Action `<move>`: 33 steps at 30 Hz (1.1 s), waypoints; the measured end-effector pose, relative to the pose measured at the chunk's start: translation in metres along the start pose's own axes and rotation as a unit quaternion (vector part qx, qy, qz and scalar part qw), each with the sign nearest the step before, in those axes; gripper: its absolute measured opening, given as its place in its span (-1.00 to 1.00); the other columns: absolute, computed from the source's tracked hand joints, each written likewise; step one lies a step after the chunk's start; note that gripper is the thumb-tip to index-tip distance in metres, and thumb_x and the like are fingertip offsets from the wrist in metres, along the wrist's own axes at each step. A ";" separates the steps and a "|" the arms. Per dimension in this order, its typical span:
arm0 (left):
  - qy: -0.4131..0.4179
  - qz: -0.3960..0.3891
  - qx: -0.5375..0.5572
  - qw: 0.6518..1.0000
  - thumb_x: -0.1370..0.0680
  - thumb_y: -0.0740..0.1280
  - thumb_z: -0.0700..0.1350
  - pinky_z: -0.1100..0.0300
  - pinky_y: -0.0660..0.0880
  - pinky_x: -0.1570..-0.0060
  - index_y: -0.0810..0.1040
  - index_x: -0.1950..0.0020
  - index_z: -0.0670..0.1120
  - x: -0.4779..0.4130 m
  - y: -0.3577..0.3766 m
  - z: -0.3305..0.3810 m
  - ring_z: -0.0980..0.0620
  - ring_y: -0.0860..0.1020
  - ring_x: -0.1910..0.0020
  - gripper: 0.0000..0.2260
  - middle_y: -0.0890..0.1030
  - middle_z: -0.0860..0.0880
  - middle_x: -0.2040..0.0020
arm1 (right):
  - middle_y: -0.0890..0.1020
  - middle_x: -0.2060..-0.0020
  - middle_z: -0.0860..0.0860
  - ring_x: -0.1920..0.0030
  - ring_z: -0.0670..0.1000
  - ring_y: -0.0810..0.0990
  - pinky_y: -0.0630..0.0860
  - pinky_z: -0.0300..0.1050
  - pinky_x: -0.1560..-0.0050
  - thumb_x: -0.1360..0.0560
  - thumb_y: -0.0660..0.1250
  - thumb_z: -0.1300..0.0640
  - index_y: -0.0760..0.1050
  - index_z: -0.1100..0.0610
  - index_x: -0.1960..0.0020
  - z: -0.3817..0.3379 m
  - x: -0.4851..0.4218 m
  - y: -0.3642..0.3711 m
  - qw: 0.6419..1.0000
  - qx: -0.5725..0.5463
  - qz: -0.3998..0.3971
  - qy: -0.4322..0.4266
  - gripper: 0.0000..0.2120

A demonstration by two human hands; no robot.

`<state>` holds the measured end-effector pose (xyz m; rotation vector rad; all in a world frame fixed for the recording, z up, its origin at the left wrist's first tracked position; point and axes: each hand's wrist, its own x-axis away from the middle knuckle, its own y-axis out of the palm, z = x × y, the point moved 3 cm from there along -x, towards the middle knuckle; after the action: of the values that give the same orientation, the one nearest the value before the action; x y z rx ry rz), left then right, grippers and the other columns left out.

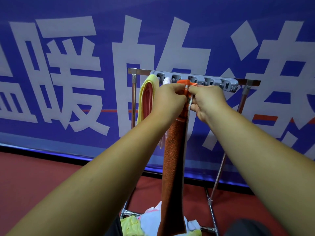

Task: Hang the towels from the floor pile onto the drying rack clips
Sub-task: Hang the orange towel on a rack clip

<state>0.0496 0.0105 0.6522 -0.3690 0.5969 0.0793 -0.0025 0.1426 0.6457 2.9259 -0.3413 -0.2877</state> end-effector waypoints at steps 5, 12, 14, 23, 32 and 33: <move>0.011 -0.016 -0.023 1.000 -0.61 0.24 -0.31 0.36 0.51 0.16 0.68 -0.33 0.04 0.001 0.003 -0.009 0.28 0.59 0.15 -0.59 0.63 0.20 0.17 | 0.79 0.00 0.15 0.01 0.14 0.80 0.71 0.23 -0.12 -0.62 0.48 0.14 0.66 0.23 -0.22 0.002 -0.001 -0.003 0.999 0.026 -0.018 -0.019 -0.76; 0.062 -0.012 -0.012 0.998 -0.61 0.31 -0.34 0.44 0.54 0.11 0.73 -0.21 -0.04 -0.002 0.009 -0.021 0.31 0.66 0.12 -0.69 0.69 0.17 0.18 | 0.80 0.09 0.03 -0.02 0.06 0.79 0.70 0.20 -0.16 -0.64 0.42 -0.07 0.73 0.06 0.01 0.005 0.006 -0.001 0.984 0.141 -0.065 -0.088 -0.78; 0.064 -0.006 0.016 0.998 -0.60 0.40 -0.30 0.42 0.56 0.06 0.73 -0.16 -0.05 -0.002 0.007 -0.024 0.29 0.68 0.11 -0.77 0.70 0.17 0.16 | 0.80 0.06 0.05 -0.03 0.07 0.79 0.70 0.17 -0.14 -0.63 0.44 -0.08 0.73 0.10 -0.03 0.004 0.009 -0.001 0.984 0.139 -0.078 -0.085 -0.75; -0.078 0.021 0.107 0.991 -0.44 0.66 -0.05 0.15 0.62 -0.11 0.42 -0.43 -0.04 -0.009 -0.004 -0.065 0.13 0.62 -0.13 -0.34 0.58 0.04 -0.18 | 0.77 0.00 0.27 0.04 0.22 0.80 0.74 0.24 -0.01 -0.69 0.37 0.18 0.60 0.30 -0.15 0.003 0.002 -0.007 1.000 -0.007 -0.017 -0.021 -0.84; -0.206 -0.248 0.264 0.909 -0.59 0.47 -0.27 0.25 0.63 0.25 0.65 -0.12 -0.16 0.022 0.015 -0.104 0.03 0.73 0.21 -0.87 0.76 -0.08 0.11 | 0.76 0.00 0.18 0.10 0.09 0.79 0.74 0.03 0.14 -0.69 0.35 0.24 0.60 0.31 -0.22 -0.008 -0.012 -0.002 0.990 -0.142 -0.020 0.006 -0.83; -0.206 -0.251 0.292 0.899 -0.59 0.47 -0.27 0.17 0.66 0.13 0.65 -0.16 -0.18 0.023 0.017 -0.108 -0.03 0.73 0.14 -0.84 0.75 -0.13 0.05 | 0.76 -0.06 0.20 0.02 0.12 0.80 0.75 0.07 0.07 -0.69 0.35 0.22 0.60 0.31 -0.26 -0.006 -0.015 -0.004 0.987 -0.157 -0.017 0.013 -0.79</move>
<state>0.0074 -0.0131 0.5515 0.0936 0.0716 -0.5030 -0.0145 0.1508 0.6534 2.6252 -0.2182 -0.2798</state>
